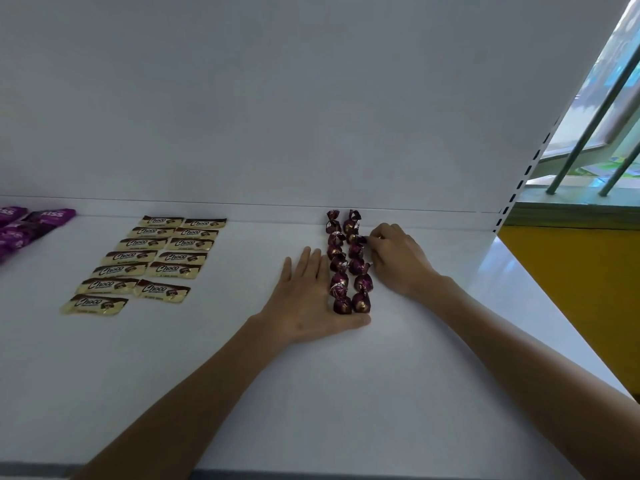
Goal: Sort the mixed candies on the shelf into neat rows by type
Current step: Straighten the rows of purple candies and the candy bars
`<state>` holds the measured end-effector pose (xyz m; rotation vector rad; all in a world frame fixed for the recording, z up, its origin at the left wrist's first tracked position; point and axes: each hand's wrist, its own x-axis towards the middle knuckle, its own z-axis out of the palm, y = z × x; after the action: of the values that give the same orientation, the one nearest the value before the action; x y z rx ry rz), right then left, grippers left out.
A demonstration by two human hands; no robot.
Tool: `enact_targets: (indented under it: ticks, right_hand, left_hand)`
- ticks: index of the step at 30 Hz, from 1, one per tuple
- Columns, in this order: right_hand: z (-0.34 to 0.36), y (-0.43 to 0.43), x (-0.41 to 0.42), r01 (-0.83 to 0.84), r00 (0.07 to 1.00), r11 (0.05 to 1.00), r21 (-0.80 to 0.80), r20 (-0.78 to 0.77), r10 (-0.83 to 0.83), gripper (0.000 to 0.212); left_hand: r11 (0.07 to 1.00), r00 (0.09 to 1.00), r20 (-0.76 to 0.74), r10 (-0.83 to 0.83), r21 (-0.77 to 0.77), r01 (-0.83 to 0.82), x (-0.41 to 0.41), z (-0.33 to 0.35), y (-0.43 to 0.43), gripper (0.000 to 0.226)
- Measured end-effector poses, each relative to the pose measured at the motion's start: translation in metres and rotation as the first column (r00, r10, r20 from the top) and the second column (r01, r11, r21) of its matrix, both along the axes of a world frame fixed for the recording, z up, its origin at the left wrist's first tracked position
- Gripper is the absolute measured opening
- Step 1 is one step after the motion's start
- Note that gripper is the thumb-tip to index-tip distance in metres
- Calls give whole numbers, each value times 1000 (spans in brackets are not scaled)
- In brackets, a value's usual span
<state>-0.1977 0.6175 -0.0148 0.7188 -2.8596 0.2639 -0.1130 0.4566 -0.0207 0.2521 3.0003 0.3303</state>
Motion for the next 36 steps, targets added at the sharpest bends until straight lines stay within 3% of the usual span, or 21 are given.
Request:
enact_targets:
  ticks: [14, 36]
  right_hand:
    - [2, 7, 25, -46, 998, 999, 10, 35, 45, 35]
    - [-3, 14, 69, -46, 998, 995, 84, 46, 42, 43]
  left_hand:
    - [998, 995, -97, -33, 57, 38, 6, 0, -4, 101]
    - [998, 998, -15, -60, -36, 60, 13, 0, -10, 93]
